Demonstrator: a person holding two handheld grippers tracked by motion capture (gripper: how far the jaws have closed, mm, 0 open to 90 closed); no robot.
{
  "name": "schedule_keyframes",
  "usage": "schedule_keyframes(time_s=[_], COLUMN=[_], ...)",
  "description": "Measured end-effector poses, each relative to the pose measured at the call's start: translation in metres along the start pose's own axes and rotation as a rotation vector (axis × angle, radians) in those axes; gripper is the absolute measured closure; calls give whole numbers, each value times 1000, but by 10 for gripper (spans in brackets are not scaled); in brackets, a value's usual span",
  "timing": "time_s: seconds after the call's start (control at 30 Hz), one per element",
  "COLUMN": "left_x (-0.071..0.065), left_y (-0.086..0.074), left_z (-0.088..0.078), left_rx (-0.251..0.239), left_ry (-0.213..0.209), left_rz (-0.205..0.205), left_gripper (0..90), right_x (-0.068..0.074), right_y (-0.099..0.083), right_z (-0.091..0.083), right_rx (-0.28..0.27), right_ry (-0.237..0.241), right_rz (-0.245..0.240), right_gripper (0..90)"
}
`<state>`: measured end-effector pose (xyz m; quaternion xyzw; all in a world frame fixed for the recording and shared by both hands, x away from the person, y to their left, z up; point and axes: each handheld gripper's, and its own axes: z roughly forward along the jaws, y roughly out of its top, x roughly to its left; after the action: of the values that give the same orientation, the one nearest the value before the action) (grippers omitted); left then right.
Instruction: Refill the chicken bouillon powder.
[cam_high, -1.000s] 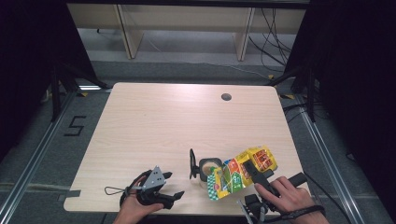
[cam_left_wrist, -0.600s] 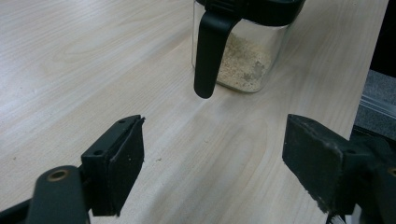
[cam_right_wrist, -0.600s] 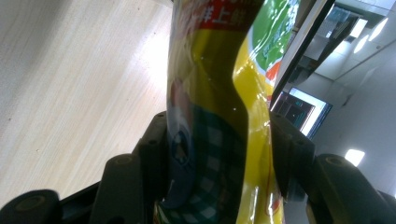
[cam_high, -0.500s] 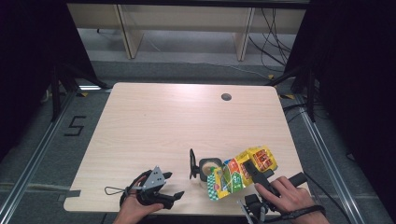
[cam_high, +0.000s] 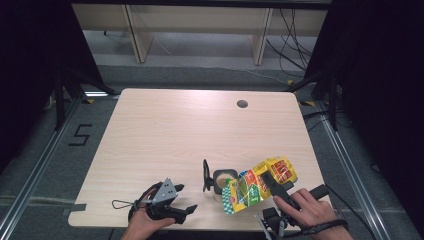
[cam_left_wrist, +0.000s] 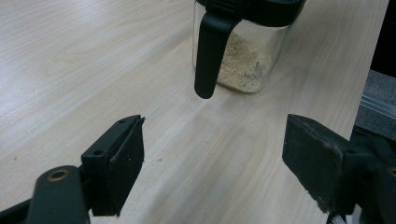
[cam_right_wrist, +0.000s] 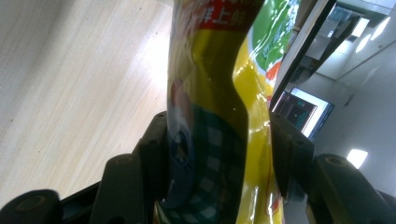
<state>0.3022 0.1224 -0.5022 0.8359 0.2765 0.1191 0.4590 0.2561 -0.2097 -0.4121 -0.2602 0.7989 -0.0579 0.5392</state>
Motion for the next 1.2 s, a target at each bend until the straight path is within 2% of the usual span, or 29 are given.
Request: schedule_keyframes(time_s=[0.1,0.13,0.17,0.2,0.23,0.27,0.37,0.4,0.43,0.5,0.53,0.57,0.6,0.67,0.7,0.73,0.83,0.9,0.93,0.97,1.0,1.03,1.1,1.13,1.2], left_x=[0,-1,-1,1,1,-1,1,0,-2,-2,-1,1,-2,-2,0,-1,-2,1,-1,-1,-2,-1,0,-2,-1], left_y=[0,0,0,0,0,0,0,0,0,0,0,0,0,0,0,0,0,0,0,0,0,0,0,0,0], left_z=[0,1,1,0,0,1,0,0,1,1,1,0,1,1,1,1,1,0,1,1,1,1,1,1,1], left_rx=[-2,-18,-18,-4,-4,-22,-2,-2,-22,-20,-22,2,-24,-22,-15,-21,-23,0,-17,-17,-22,-14,-17,-19,-21], left_ry=[0,-5,-5,-4,-4,-10,-2,-2,-8,-6,-9,-3,-8,-8,-7,-9,-7,-2,-6,-6,-6,-4,-8,-5,-6], left_rz=[-2,-21,-21,19,19,-8,12,0,-30,-33,-19,25,-31,-23,4,-7,-31,23,-12,-12,-31,-4,-4,-26,-16], left_gripper=[205,205,205,205,205,205,205,205,205,205,205,205,205,205,205,205,205,206,205,205,205,206,205,206,206], right_x=[0,0,0,-3,-3,-3,-2,-2,-2,-2,-2,-2,0,-1,-2,-2,-2,-3,-2,-2,-2,-2,-3,-4,-4], right_y=[0,0,0,0,0,0,0,0,0,0,1,2,3,3,4,4,5,5,5,5,5,5,4,5,5], right_z=[0,0,0,1,1,1,1,1,1,0,0,1,-1,0,-1,-2,-1,-2,-2,-2,-2,-2,-3,-2,-2], right_rx=[-2,1,1,-18,-18,-17,-20,-22,-20,-21,-23,-32,-16,-27,-29,-28,-36,-32,-34,-34,-31,-32,-31,-40,-42], right_ry=[-8,-8,-8,-14,-14,-15,-13,-15,-13,-18,-18,-9,-4,-11,-18,-6,-23,-7,-21,-21,-14,-12,-11,-10,-10], right_rz=[4,6,6,-21,-21,-26,-15,-17,-8,-13,-12,-17,6,-6,-15,4,-5,-10,-2,-2,-8,-10,-9,-22,-25], right_gripper=[492,491,491,492,492,492,491,492,492,492,492,492,492,492,492,492,492,492,492,492,492,492,492,492,492])
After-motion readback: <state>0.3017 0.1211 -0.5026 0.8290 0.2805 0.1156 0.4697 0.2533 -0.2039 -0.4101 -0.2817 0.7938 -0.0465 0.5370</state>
